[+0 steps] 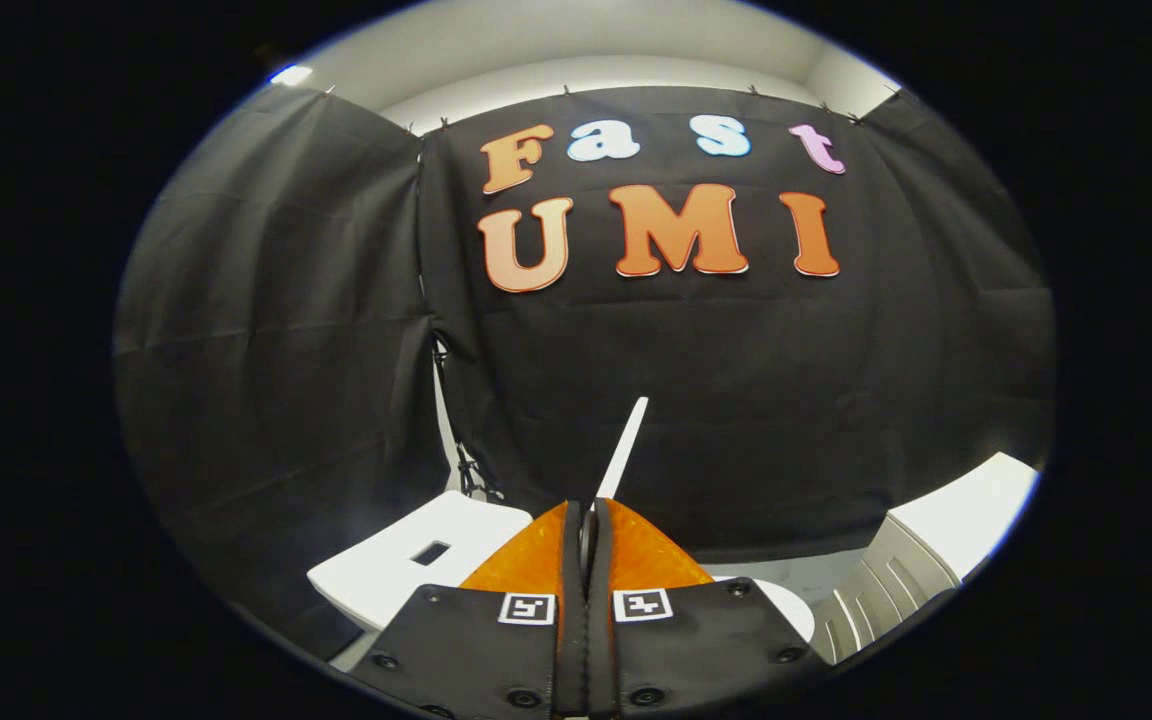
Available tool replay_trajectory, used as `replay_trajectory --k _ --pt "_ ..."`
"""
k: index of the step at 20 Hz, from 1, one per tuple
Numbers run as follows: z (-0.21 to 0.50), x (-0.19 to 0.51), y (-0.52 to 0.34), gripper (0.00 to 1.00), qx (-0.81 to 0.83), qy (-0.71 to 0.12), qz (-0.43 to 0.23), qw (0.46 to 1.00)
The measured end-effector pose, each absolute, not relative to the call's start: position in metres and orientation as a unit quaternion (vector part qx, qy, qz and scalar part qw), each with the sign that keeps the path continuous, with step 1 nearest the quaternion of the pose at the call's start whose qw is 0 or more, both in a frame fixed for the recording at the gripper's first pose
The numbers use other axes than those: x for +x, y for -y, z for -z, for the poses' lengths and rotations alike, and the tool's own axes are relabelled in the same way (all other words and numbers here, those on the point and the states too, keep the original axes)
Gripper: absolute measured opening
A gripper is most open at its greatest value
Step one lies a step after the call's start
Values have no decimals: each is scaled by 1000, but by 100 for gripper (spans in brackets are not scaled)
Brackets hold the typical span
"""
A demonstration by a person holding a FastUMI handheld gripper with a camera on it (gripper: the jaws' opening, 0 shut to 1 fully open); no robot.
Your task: Open the toilet lid.
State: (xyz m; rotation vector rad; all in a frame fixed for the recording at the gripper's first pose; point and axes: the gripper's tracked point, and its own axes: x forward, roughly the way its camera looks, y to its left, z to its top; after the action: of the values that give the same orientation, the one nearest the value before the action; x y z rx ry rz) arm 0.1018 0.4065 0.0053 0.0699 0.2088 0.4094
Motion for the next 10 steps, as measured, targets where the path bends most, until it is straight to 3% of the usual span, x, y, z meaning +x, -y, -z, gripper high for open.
replay_trajectory --k 10 --pt "-17 88 -485 8 -6 -95 -239 966"
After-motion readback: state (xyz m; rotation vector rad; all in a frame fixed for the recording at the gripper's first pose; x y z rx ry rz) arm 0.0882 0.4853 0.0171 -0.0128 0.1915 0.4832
